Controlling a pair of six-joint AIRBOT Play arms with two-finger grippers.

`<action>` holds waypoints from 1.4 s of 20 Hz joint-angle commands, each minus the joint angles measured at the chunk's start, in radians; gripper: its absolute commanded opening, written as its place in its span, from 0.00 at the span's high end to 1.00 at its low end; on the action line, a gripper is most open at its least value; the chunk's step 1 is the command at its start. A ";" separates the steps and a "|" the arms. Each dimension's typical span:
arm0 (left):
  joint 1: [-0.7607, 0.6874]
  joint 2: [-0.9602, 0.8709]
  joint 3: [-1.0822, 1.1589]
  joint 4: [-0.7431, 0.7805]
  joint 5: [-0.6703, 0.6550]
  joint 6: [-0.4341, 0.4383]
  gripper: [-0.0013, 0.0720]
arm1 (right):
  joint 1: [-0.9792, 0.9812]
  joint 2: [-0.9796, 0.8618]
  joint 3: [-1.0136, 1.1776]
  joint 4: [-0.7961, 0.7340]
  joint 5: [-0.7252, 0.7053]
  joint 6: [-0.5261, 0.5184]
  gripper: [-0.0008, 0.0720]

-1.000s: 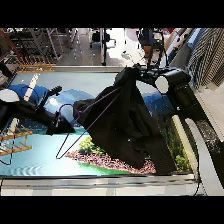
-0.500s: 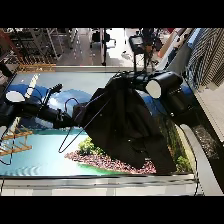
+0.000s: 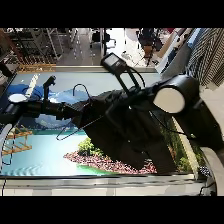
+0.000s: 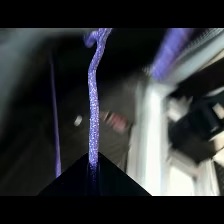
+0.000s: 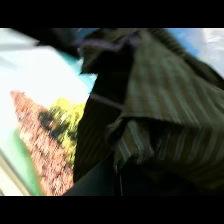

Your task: Fold the clothes and pants, and hang the long-sleeved shirts on hangers.

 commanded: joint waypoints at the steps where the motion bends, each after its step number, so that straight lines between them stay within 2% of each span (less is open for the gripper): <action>1: 0.004 -0.032 0.001 -0.150 -0.029 0.104 0.96 | 0.023 0.036 -0.002 0.107 0.194 -0.153 0.96; 3: 0.004 -0.032 0.001 -0.268 -0.032 0.197 0.96 | 0.023 0.036 -0.021 0.117 0.214 -0.152 0.93; 4: 0.005 -0.032 0.001 -0.336 -0.034 0.248 0.96 | 0.023 0.035 -0.028 0.107 0.211 -0.152 0.73; 5: 0.006 -0.033 0.001 -0.397 -0.043 0.304 0.96 | 0.023 0.034 -0.030 0.089 0.199 -0.151 0.58; 7: 0.003 -0.036 0.001 -0.426 -0.050 0.369 0.96 | 0.023 0.039 -0.028 -0.013 0.124 -0.151 0.36; 9: -0.006 -0.045 0.001 -0.410 -0.058 0.383 0.96 | 0.022 0.050 -0.001 -0.190 0.024 -0.247 0.27; 11: -0.009 -0.051 0.001 -0.392 -0.058 0.386 0.96 | 0.015 0.058 0.027 -0.340 -0.138 -0.439 0.19; 13: -0.010 -0.051 0.001 -0.386 -0.058 0.385 0.96 | -0.019 0.045 0.028 -0.360 -0.273 -0.629 0.20; 16: -0.010 -0.051 0.001 -0.389 -0.057 0.385 0.96 | -0.067 -0.037 0.026 -0.292 -0.275 -0.803 0.20; 19: -0.010 -0.051 0.001 -0.388 -0.058 0.385 0.96 | -0.082 -0.141 0.026 -0.223 -0.339 -0.878 0.23; 21: -0.010 -0.051 0.001 -0.381 -0.058 0.385 0.96 | -0.082 -0.202 0.026 -0.216 -0.447 -0.877 0.32; 22: -0.010 -0.051 0.001 -0.382 -0.057 0.385 0.96 | -0.080 -0.220 0.027 -0.185 -0.460 -0.877 0.50; 23: -0.010 -0.051 0.001 -0.382 -0.055 0.385 0.96 | -0.073 -0.226 0.026 -0.147 -0.439 -0.875 0.77; 24: -0.010 -0.051 0.001 -0.382 -0.044 0.385 0.95 | -0.065 -0.224 0.027 -0.134 -0.399 -0.869 0.93; 25: -0.009 -0.051 0.001 -0.382 -0.019 0.385 0.83 | -0.064 -0.220 0.026 -0.132 -0.360 -0.841 0.96; 26: -0.005 -0.051 0.001 -0.382 0.024 0.384 0.49 | -0.064 -0.218 0.027 -0.130 -0.323 -0.802 0.96; 27: 0.000 -0.050 0.001 -0.383 0.093 0.376 0.04 | -0.070 -0.217 0.027 -0.145 -0.285 -0.787 0.96; 28: 0.009 -0.050 0.001 -0.382 0.147 0.358 0.00 | -0.074 -0.217 0.026 -0.163 -0.239 -0.787 0.97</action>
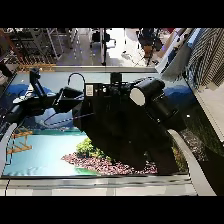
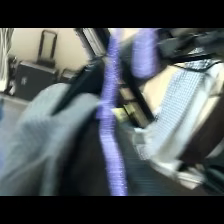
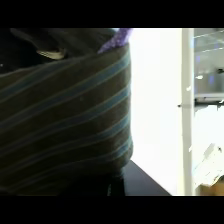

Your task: Fold the clothes and pants, and hang the long-sleeved shirts on hangers.

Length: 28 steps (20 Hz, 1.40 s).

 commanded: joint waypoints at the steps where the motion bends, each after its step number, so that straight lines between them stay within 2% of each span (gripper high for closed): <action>1: 0.032 0.001 0.007 0.005 0.138 -0.023 0.00 | -0.008 -0.008 0.000 -0.024 0.140 0.035 0.97; 2: 0.059 0.002 0.024 0.035 0.137 -0.030 0.00 | -0.015 -0.008 0.000 -0.038 0.185 0.054 0.97; 3: 0.095 0.006 0.052 0.113 0.149 -0.084 0.00 | -0.024 -0.008 0.000 -0.051 0.227 0.092 0.97; 5: 0.172 0.035 0.114 0.340 0.223 -0.279 0.00 | -0.047 -0.008 0.000 -0.077 0.278 0.213 0.97; 7: 0.225 0.096 0.142 0.566 0.282 -0.491 0.03 | -0.078 -0.008 0.003 -0.142 0.236 0.473 0.97; 8: 0.232 0.134 0.142 0.702 0.297 -0.585 0.20 | -0.089 -0.008 0.006 -0.206 0.203 0.617 0.97; 9: 0.215 0.163 0.140 0.829 0.297 -0.695 0.31 | -0.098 -0.008 0.015 -0.282 0.169 0.788 0.97; 10: 0.182 0.183 0.128 0.923 0.286 -0.813 0.32 | -0.106 -0.008 0.028 -0.319 0.148 0.897 0.97; 11: 0.138 0.193 0.100 0.955 0.282 -0.862 0.32 | -0.111 -0.008 0.044 -0.330 0.135 0.955 0.97; 13: 0.009 0.192 -0.003 0.932 0.337 -0.903 0.32 | -0.114 -0.008 0.084 -0.330 0.131 1.026 0.97; 14: -0.067 0.192 -0.074 0.911 0.430 -0.904 0.31 | -0.114 -0.008 0.100 -0.329 0.131 1.038 0.97; 15: -0.151 0.192 -0.151 0.881 0.568 -0.898 0.25 | -0.113 -0.008 0.117 -0.328 0.131 1.040 0.97; 16: -0.234 0.192 -0.221 0.848 0.734 -0.897 0.14 | -0.113 -0.008 0.132 -0.320 0.131 1.040 0.97; 18: -0.375 0.181 -0.306 0.792 1.055 -0.897 0.00 | -0.113 -0.008 0.162 -0.311 0.130 1.038 0.97; 22: -0.571 0.108 -0.289 0.772 1.524 -0.897 0.01 | -0.113 -0.008 0.184 -0.308 0.130 1.021 0.96; 23: -0.599 0.086 -0.267 0.774 1.550 -0.896 0.01 | -0.113 -0.008 0.184 -0.305 0.129 1.017 0.96; 26: -0.647 0.024 -0.224 0.780 1.519 -0.896 0.01 | -0.113 -0.008 0.185 -0.306 0.126 1.017 0.96; 28: -0.666 0.016 -0.224 0.773 1.574 -0.903 0.01 | -0.113 -0.008 0.184 -0.305 0.126 1.017 0.96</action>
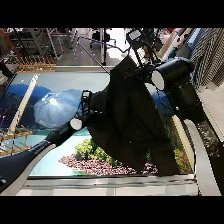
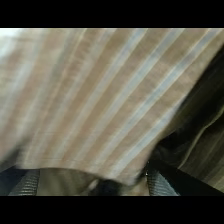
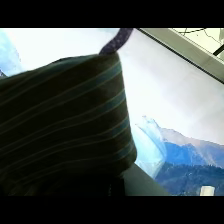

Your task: Fold the clothes and pants, and hang the long-sleeved shirts on hangers.

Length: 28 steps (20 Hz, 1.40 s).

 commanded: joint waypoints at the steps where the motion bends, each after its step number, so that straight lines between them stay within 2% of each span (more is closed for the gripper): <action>1: -0.057 -0.031 0.012 -0.007 0.157 -0.018 0.01 | 0.000 -0.001 0.003 0.002 -0.002 0.001 0.96; 2: -0.062 -0.031 0.012 -0.007 0.195 -0.038 0.11 | 0.000 0.000 0.003 0.002 -0.003 0.001 0.96; 3: -0.061 -0.031 0.012 -0.007 0.218 -0.061 0.49 | 0.000 0.000 0.003 0.002 -0.003 0.001 0.96; 4: -0.057 -0.031 0.012 -0.005 0.253 -0.080 0.94 | 0.000 0.000 0.003 0.002 0.004 0.001 0.96; 6: -0.025 -0.023 0.012 -0.009 0.307 -0.080 0.96 | 0.000 0.005 0.003 0.004 0.048 -0.015 0.96; 10: 0.167 0.104 0.023 0.032 0.217 -0.077 0.96 | -0.001 0.032 0.000 0.137 0.152 -0.242 0.97; 12: 0.316 0.150 0.101 0.032 0.063 -0.077 0.96 | -0.003 0.035 0.000 0.175 0.160 -0.276 0.97; 15: 0.509 0.093 0.337 0.021 -0.288 -0.077 0.96 | -0.003 0.034 -0.034 0.212 0.140 -0.383 0.97; 18: 0.616 -0.029 0.576 0.009 -0.599 -0.153 0.96 | -0.039 0.034 -0.087 0.227 0.126 -0.359 0.97; 21: 0.657 -0.096 0.700 0.010 -0.794 -0.185 0.96 | -0.053 0.034 -0.100 0.187 0.100 -0.383 0.97; 24: 0.666 -0.087 0.727 0.010 -0.908 -0.180 0.96 | -0.044 0.034 -0.100 0.097 0.060 -0.431 0.97; 26: 0.666 -0.075 0.734 0.010 -1.011 -0.134 0.96 | -0.044 0.031 -0.100 0.035 0.023 -0.434 0.97; 28: 0.670 -0.064 0.734 0.010 -1.124 -0.128 0.96 | -0.043 0.021 -0.101 -0.051 0.002 -0.436 0.97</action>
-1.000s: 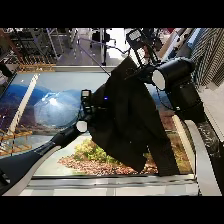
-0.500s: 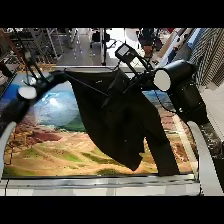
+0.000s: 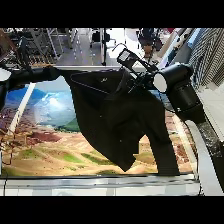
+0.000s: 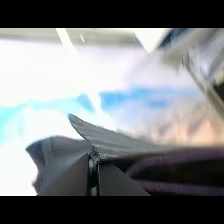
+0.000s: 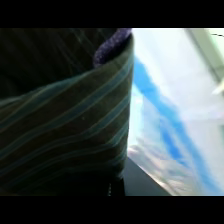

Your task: Fold the clothes and pants, and hang the long-sleeved shirts on hangers.

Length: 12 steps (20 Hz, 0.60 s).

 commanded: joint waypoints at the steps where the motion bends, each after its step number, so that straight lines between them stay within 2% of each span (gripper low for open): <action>1: 0.013 0.014 0.020 -0.007 -0.254 0.021 0.96 | 0.000 -0.016 -0.002 -0.155 -0.052 -0.019 0.97; 5: 0.024 0.033 0.019 -0.112 -0.381 0.021 0.96 | 0.016 -0.054 -0.047 -0.204 -0.067 -0.186 0.97; 7: 0.025 0.037 0.019 -0.180 -0.410 0.021 0.96 | 0.031 -0.076 -0.113 -0.280 -0.091 -0.185 0.97; 8: 0.024 0.037 0.019 -0.187 -0.436 0.021 0.96 | 0.031 -0.086 -0.145 -0.309 -0.109 -0.143 0.97; 10: 0.023 0.035 0.019 -0.186 -0.503 0.021 0.96 | 0.027 -0.119 -0.188 -0.381 -0.135 0.018 0.97; 12: 0.020 0.035 0.019 -0.191 -0.536 0.021 0.96 | 0.027 -0.164 -0.194 -0.415 -0.127 0.131 0.97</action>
